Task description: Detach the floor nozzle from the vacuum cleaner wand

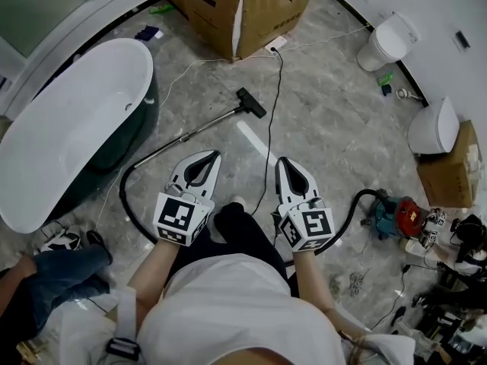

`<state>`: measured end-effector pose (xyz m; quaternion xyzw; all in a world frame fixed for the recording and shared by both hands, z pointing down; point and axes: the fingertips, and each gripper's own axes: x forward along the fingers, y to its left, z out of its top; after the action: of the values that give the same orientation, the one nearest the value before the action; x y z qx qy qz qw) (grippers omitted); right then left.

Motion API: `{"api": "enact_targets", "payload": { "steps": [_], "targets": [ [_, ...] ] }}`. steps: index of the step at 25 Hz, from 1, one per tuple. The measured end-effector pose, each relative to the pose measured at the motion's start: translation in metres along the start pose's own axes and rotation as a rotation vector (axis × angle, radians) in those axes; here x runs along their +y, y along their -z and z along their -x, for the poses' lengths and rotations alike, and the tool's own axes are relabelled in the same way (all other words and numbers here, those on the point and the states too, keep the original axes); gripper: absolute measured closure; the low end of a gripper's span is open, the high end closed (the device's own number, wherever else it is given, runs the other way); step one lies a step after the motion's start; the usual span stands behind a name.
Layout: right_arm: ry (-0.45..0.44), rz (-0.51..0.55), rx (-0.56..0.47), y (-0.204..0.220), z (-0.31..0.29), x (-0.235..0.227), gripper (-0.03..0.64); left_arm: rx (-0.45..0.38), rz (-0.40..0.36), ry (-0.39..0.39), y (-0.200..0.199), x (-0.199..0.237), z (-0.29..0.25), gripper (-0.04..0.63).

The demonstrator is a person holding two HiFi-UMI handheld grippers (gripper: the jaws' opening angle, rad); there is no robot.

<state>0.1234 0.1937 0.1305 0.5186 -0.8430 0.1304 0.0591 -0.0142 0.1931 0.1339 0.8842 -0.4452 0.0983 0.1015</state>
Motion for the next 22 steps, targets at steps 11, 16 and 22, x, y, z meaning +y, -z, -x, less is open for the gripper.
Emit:
{"api": "enact_targets", "payload": {
  "steps": [11,16,22],
  "targets": [
    [-0.093,-0.008,0.017,0.000,-0.017,-0.044,0.600,-0.001,0.022,-0.068,-0.003,-0.014,-0.045,0.584],
    [-0.107,-0.017,0.024,0.000,-0.031,-0.057,0.600,0.005,0.037,-0.097,-0.002,-0.008,-0.055,0.584],
    [-0.112,-0.026,0.038,0.000,-0.047,-0.068,0.600,0.016,0.055,-0.117,-0.003,0.007,-0.070,0.584]
  ]
}}
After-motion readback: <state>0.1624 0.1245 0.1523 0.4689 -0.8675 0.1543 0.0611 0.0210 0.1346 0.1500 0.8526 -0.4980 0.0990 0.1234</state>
